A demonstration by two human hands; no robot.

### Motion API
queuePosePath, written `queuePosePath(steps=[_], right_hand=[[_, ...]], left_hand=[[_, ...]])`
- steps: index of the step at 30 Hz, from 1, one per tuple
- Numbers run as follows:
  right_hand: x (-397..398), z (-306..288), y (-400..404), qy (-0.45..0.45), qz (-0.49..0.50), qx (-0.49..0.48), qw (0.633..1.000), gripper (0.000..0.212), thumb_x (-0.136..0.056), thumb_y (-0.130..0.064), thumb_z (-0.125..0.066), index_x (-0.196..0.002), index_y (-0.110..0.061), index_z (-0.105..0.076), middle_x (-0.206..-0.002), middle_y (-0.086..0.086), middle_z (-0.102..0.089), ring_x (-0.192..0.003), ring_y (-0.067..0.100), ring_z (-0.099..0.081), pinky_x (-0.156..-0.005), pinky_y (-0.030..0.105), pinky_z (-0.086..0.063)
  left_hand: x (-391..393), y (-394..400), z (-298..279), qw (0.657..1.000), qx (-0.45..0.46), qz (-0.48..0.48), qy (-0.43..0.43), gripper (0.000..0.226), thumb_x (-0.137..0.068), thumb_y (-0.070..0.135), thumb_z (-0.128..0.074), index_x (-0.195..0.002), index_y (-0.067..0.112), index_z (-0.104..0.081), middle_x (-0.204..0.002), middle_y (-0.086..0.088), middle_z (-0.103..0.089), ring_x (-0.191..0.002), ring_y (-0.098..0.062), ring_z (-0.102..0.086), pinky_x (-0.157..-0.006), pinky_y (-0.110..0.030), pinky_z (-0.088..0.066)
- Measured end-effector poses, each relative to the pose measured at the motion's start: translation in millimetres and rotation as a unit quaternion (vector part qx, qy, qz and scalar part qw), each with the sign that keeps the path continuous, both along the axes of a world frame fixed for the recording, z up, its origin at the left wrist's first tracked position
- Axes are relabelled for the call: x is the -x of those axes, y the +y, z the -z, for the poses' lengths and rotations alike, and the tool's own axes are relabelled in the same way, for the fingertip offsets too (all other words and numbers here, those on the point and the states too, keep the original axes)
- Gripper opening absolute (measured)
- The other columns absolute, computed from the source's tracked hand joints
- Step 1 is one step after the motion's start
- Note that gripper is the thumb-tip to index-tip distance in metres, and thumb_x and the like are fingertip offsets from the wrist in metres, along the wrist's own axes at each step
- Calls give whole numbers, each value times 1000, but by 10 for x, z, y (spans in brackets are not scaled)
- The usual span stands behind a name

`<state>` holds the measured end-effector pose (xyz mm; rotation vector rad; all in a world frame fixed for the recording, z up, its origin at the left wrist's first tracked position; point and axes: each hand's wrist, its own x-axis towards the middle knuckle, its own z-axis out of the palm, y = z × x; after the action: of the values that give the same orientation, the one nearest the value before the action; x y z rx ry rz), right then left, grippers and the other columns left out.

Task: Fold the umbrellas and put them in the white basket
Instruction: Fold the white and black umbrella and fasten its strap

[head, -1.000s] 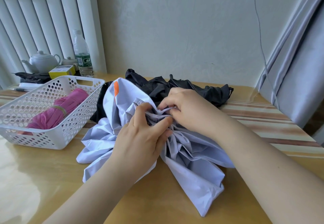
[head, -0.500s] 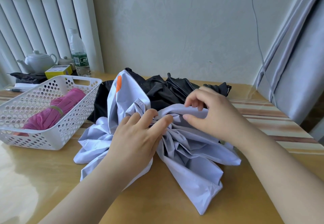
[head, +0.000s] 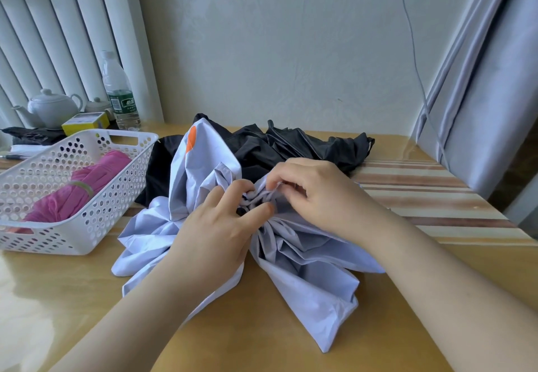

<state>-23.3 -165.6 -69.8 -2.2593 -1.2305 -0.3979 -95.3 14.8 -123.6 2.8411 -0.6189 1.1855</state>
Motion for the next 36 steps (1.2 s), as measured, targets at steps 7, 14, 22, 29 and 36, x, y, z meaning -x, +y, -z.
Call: queuePosePath(steps=[7, 14, 22, 29, 36], right_hand=[[-94, 64, -91, -13, -6, -4, 1000, 23, -89, 0, -47, -94, -15, -64, -85, 1, -55, -72, 10, -45, -65, 27, -41], [-114, 33, -70, -32, -22, 53, 998, 30, -89, -3, -50, -104, -22, -68, -96, -4, -48, -81, 6, -40, -67, 19, -36], [-184, -24, 49, -103, 45, 144, 983, 17, -89, -10, -50, -85, -10, -67, -91, 5, -58, -78, 26, -55, -58, 34, -40], [-134, -11, -54, -189, 79, 90, 975, 19, -82, -22, -52, -67, -11, -52, -59, 1, -53, -49, 24, -51, -44, 25, -27], [-106, -153, -271, -20, 89, 4, 996, 22, -82, -23, -71, -83, -20, -49, -79, -15, -45, -73, 8, -40, -72, 23, -37]], left_hand=[[-54, 104, -7, 1000, 20, 13, 9, 34, -72, 6, -36, -102, 20, -48, -116, -5, -46, -69, -28, -49, -45, -34, -47], [-78, 103, -14, 1000, 2, 24, 6, 37, -75, 5, -33, -105, 21, -47, -120, -2, -44, -64, -28, -49, -50, -33, -45], [-93, 100, -34, 998, 17, 56, 34, 16, -93, 25, -38, -103, 24, -50, -114, -2, -45, -66, -28, -52, -47, -37, -49], [-144, 55, -52, 994, 66, 78, 48, 39, -68, -7, -51, -99, 16, -49, -97, -9, -55, -65, -29, -57, -44, -38, -50], [-81, 114, -75, 994, -29, 106, -6, 34, -77, 0, -32, -105, 10, -48, -105, -9, -44, -63, -29, -59, -37, -35, -46]])
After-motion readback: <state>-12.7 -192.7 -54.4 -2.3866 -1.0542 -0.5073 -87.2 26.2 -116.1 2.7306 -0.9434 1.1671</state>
